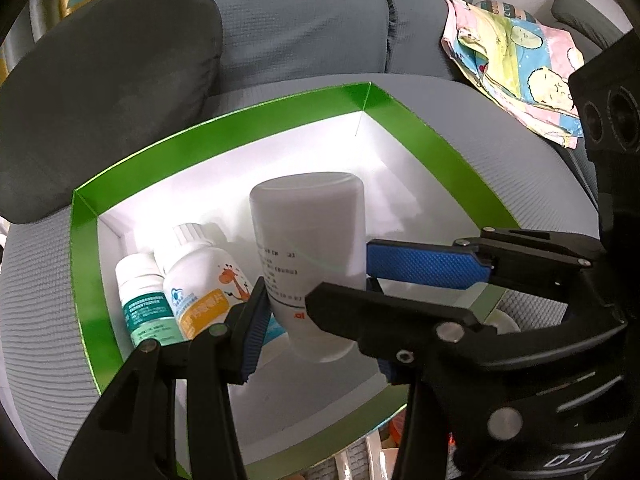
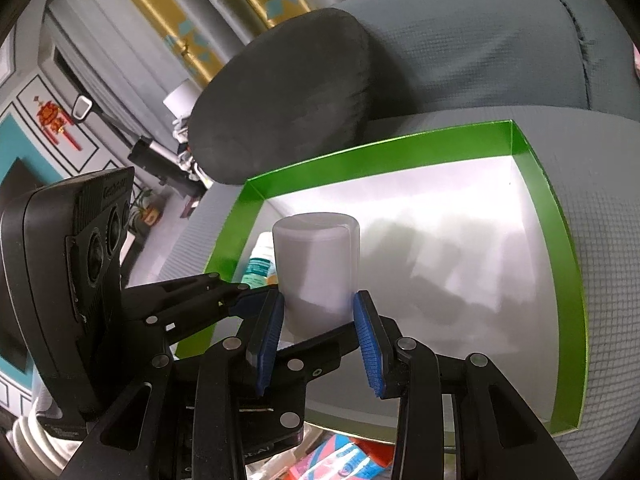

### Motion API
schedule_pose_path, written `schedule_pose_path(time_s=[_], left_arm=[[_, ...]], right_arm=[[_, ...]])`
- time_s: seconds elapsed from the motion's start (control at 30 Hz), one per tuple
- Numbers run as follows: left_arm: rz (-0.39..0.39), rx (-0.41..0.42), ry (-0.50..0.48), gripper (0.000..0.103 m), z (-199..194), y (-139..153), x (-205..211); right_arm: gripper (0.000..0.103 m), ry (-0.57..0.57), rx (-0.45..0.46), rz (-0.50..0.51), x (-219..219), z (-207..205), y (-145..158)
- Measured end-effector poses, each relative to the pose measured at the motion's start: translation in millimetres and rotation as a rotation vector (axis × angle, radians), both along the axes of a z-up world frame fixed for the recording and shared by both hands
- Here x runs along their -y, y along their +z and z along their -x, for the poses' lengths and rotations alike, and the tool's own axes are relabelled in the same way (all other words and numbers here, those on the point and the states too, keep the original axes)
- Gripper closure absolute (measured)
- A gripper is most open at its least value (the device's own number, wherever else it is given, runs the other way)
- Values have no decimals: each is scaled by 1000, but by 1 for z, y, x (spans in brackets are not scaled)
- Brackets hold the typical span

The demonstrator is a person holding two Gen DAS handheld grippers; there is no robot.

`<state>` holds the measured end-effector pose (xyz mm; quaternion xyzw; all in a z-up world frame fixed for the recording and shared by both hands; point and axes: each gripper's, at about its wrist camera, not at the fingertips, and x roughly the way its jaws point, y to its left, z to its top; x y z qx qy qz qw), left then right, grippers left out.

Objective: Organize rigid objects
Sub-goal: 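Lower the plain white bottle into the green box and open the right gripper, then withdraw the right gripper from the box and move to the pink hair clip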

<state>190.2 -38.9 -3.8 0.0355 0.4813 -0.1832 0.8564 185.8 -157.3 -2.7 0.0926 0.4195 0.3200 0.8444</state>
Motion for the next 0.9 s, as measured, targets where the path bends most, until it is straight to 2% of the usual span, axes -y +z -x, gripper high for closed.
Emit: schedule_pose_path(time_s=[0.23,0.4,0.47,0.5,0.53,0.6,0.63,0.73,0.8,0.9], left_arm=[[-4,-31,2,58,-6,-8,5],[20,-63,19,58,-7,-12,2],[23,-64,20,53,-6,-11,3],[27,-64,17,47,-5,-10,4],[26,-62,15,37,-4,-9,4],[15,-43,8,21,0,-5,8],[10,-35,4,16,3,-3,9],[-33,-11,13,10,9,1,11],[-40,0,22,10,10,3,9],[-44,20,41,10,16,9,4]], right_arm=[[64,-7,-25,20,-2,-5,-5],[64,-28,-33,36,-2,-5,-8],[64,-38,-32,40,-1,-5,-8],[64,-51,-30,44,1,-5,-8],[63,-58,-28,44,3,-4,-8],[55,-77,-21,42,8,-3,-6],[53,-85,-15,40,11,-1,-4],[47,-109,11,32,21,5,3],[39,-138,35,28,28,12,10],[36,-167,76,16,39,23,20]])
